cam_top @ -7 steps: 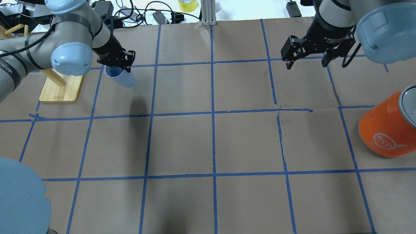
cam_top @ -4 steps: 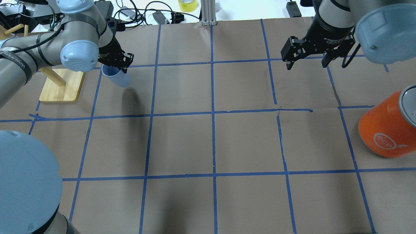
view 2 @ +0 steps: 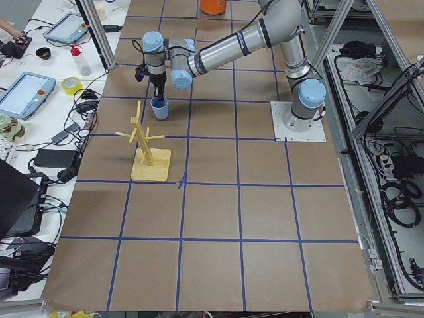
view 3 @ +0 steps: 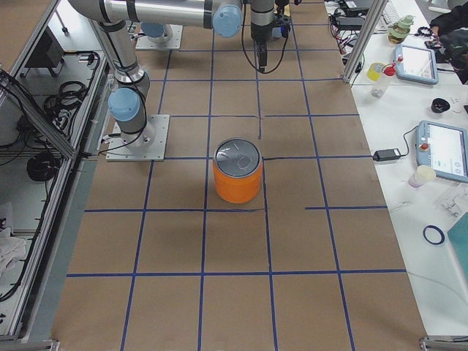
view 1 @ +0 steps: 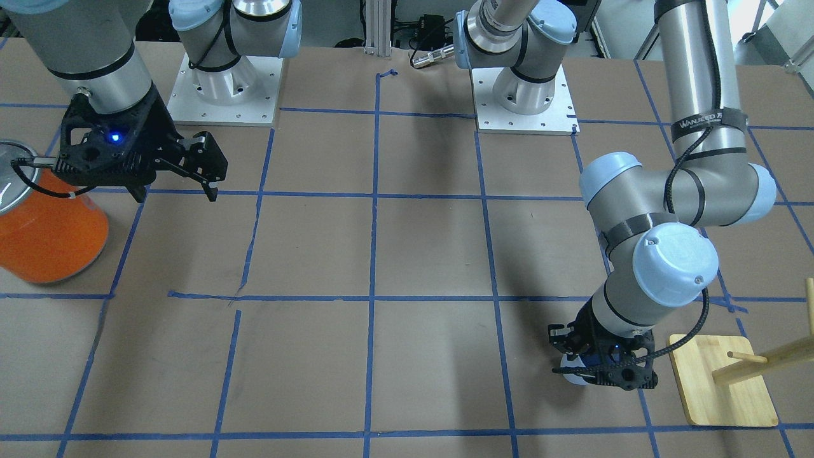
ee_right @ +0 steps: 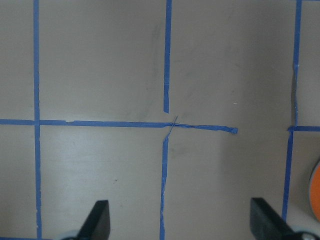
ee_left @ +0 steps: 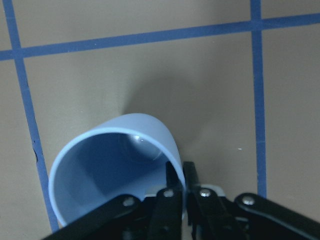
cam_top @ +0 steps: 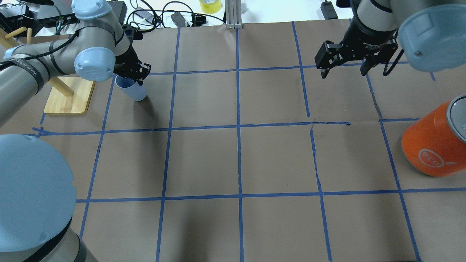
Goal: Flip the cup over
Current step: 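Set the cup upright on the table and open the left gripper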
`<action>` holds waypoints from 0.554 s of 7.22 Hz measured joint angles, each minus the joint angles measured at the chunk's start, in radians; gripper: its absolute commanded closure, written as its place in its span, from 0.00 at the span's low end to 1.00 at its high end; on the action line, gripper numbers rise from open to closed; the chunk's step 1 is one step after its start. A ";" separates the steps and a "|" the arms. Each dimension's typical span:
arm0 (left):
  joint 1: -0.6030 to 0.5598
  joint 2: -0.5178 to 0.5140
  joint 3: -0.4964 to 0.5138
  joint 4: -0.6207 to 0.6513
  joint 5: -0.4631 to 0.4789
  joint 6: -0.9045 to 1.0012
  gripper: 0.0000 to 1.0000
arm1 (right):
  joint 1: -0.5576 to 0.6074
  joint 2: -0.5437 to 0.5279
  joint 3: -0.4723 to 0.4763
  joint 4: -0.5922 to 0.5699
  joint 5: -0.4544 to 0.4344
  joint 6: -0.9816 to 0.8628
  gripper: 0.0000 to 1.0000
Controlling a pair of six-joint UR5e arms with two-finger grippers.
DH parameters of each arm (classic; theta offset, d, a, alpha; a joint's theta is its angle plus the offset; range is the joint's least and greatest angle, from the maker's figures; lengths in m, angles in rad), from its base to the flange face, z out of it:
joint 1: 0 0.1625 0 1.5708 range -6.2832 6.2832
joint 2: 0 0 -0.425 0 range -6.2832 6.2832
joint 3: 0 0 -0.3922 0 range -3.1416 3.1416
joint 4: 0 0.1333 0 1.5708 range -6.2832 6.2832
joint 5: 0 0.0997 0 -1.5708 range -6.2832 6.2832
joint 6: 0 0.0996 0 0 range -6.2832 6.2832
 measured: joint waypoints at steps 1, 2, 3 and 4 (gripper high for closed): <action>0.000 0.001 -0.003 0.000 0.000 -0.006 0.30 | 0.000 0.001 0.000 0.000 -0.002 -0.002 0.00; 0.000 0.006 -0.004 0.001 0.001 -0.010 0.22 | -0.001 0.001 0.000 -0.001 -0.006 -0.003 0.00; 0.000 0.021 -0.002 -0.002 0.001 -0.012 0.22 | -0.001 0.002 0.001 -0.001 -0.007 0.000 0.00; 0.000 0.049 0.003 -0.026 0.001 -0.013 0.20 | -0.001 0.002 0.001 -0.001 -0.007 0.003 0.00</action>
